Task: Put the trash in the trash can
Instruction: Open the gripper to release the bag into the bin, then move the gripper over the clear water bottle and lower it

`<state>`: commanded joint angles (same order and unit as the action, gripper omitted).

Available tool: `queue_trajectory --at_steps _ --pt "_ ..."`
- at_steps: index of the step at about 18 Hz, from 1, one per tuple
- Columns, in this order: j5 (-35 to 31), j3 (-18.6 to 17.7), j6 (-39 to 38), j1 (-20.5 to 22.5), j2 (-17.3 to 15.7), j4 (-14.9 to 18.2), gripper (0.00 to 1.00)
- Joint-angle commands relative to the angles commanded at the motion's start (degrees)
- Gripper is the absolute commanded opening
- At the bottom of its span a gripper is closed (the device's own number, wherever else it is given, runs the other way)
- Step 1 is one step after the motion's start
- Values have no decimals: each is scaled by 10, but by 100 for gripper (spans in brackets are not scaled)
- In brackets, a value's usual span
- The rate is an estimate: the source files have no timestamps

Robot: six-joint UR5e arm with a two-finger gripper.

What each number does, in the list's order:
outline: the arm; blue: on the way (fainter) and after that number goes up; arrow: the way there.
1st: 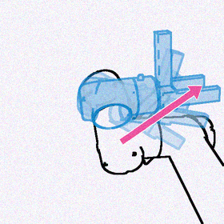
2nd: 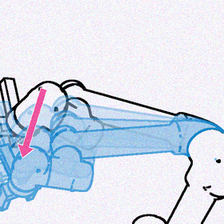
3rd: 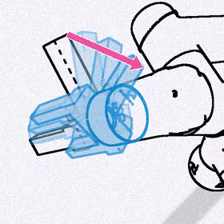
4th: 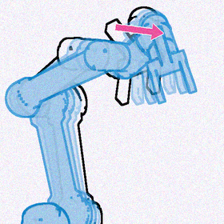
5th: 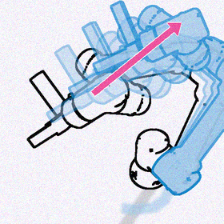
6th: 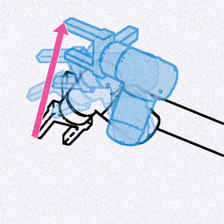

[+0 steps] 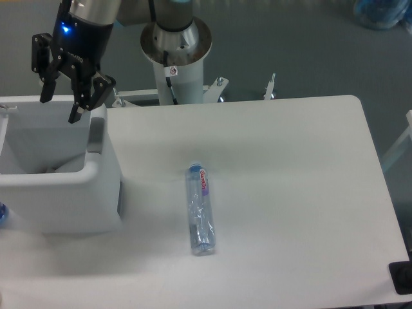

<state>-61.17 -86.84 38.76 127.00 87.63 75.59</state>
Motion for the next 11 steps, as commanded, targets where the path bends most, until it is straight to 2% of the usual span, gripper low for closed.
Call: queue_trajectory --at_steps 4,6,11 --pt "0 6 -2 33 2 4 85" --pt "0 6 -3 54 3 4 100" --pt "0 6 -1 112 5 1 100"
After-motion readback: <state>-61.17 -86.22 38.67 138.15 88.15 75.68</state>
